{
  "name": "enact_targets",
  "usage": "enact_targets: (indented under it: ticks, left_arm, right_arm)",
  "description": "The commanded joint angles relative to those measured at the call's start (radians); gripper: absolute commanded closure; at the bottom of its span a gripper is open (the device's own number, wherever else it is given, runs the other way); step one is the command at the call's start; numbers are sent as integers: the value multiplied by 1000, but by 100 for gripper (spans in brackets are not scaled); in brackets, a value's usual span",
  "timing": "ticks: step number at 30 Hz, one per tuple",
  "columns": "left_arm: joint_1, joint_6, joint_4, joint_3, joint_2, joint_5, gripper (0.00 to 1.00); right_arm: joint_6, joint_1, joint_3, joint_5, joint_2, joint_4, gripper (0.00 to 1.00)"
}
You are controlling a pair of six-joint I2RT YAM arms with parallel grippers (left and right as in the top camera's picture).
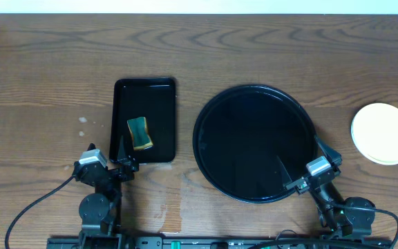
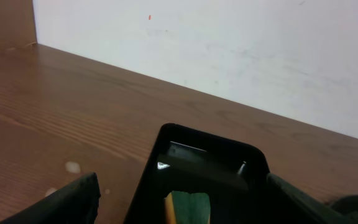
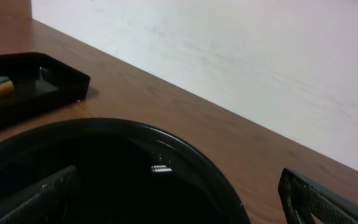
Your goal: Clean dirty plates on tray and stack at the side
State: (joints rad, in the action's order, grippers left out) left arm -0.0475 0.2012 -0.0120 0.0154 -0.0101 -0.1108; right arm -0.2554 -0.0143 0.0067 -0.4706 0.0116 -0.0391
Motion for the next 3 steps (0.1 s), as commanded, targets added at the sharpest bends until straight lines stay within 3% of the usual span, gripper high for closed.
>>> enact_targets:
  ticks: [1, 3]
  left_arm:
    - [-2, -18, -50, -11, 6, -21, 17]
    - [-2, -18, -50, -11, 6, -21, 16]
  right_arm:
    - [-8, 12, -1, 3, -5, -3, 1]
    - [-8, 12, -1, 3, -5, -3, 1]
